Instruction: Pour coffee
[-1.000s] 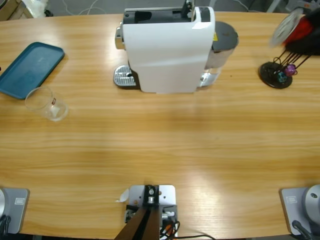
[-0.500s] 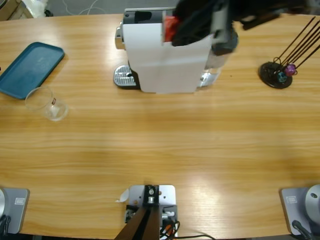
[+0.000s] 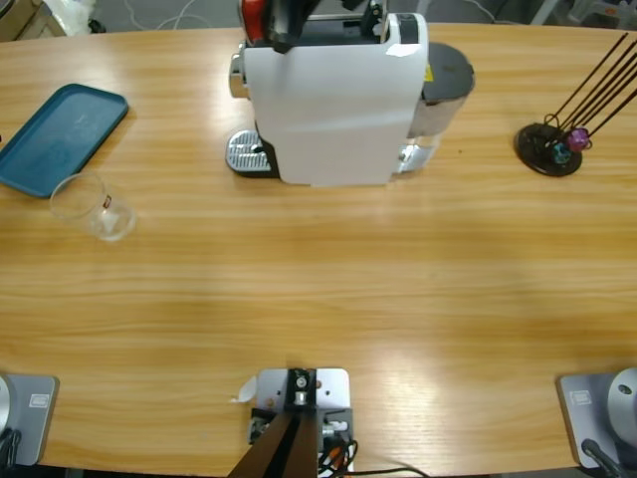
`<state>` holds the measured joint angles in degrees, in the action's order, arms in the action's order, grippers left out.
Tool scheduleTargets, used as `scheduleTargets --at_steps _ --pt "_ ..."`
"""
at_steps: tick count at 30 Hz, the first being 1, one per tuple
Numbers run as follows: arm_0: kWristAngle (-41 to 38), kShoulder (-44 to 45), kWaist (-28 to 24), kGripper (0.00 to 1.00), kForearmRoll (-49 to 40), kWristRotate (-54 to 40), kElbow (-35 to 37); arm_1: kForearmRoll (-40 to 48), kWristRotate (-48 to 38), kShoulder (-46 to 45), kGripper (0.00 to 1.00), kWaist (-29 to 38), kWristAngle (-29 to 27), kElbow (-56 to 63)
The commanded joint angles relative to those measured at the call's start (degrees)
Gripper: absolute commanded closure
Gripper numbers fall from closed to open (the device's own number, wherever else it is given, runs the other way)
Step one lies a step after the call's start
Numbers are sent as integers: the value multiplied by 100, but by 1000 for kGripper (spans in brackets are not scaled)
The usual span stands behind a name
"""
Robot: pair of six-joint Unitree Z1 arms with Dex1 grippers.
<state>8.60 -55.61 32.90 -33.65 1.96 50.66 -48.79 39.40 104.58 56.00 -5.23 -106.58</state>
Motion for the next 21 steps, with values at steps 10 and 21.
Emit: scheduleTargets --at_steps 10,21 --pt "-80 252 6 179 113 -37 -268 -183 199 718 938 -376 -145 -381" --pt "-104 236 6 179 134 -37 -276 -227 199 1021 938 -424 -137 -657"
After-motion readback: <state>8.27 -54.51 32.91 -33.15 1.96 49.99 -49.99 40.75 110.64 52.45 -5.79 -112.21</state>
